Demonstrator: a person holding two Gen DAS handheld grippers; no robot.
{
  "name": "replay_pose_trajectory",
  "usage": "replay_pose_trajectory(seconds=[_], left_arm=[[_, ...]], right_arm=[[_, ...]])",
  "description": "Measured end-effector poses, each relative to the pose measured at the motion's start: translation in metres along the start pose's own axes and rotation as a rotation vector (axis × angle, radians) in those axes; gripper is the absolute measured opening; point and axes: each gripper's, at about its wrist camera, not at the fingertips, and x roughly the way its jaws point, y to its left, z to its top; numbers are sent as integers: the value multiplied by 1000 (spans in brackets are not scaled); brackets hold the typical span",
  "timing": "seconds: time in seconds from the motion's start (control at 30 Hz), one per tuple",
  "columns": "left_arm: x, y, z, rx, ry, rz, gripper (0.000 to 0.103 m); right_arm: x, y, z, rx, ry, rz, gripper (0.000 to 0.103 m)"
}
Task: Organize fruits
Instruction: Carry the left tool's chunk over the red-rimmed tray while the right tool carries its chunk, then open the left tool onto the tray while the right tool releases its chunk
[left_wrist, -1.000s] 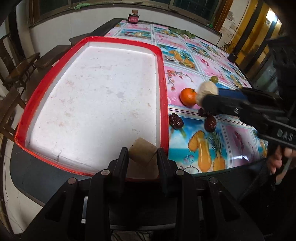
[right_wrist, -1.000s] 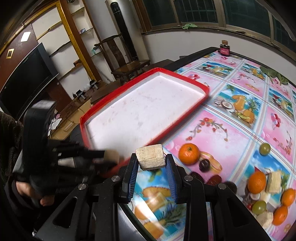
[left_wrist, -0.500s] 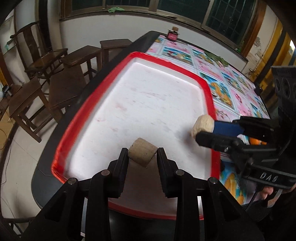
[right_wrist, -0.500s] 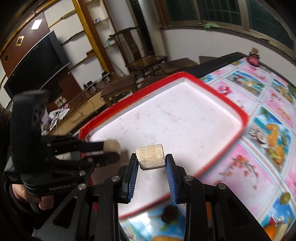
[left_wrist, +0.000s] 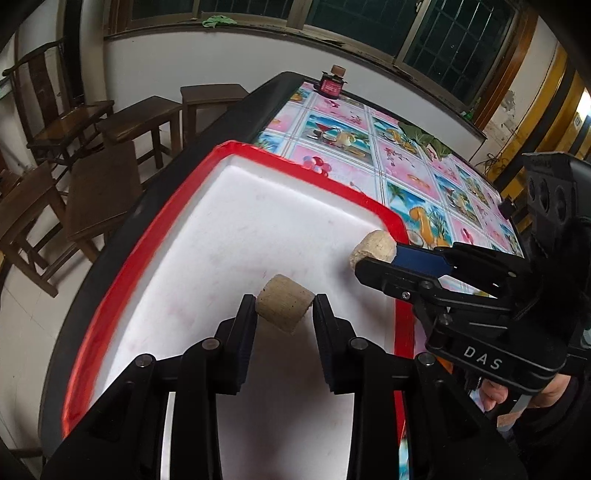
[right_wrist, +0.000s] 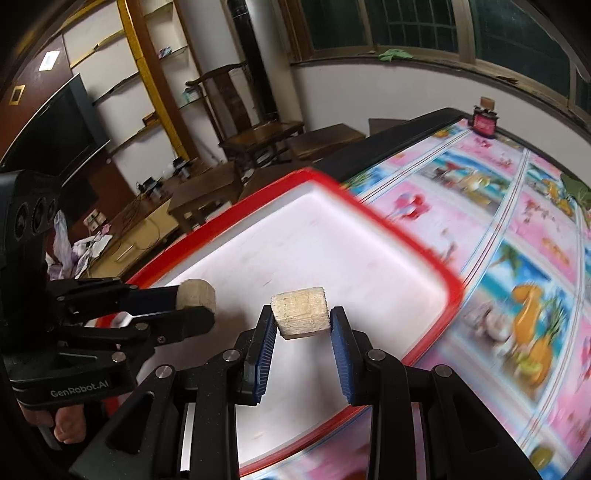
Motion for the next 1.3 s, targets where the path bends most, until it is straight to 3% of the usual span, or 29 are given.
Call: replay_pose_trajectory(seconds=[0.2, 0.67, 0.77, 0.9, 0.97, 1.03, 1.17, 1.3], left_arm=[[34, -10, 12, -7, 51, 21, 29], [38, -11, 15, -1, 21, 12, 29], [38, -13, 15, 6, 23, 2, 36], [38, -17, 15, 11, 24, 26, 39], [38, -18, 14, 9, 23, 26, 66], [38, -20, 12, 8, 24, 50, 75], [35, -20, 8, -9, 22, 56, 75], [23, -23, 1, -16, 10, 67, 75]], right_arm=[[19, -32, 11, 10, 34, -36, 30], [35, -42, 3, -9, 55, -79, 34], [28, -41, 2, -6, 38, -66, 45], [7, -40, 0, 15, -2, -62, 49], [-6, -40, -3, 17, -23, -59, 55], [-22, -39, -9, 17, -45, -59, 61], [-49, -38, -27, 36, -74, -39, 73], [-72, -34, -51, 59, -81, -21, 76]])
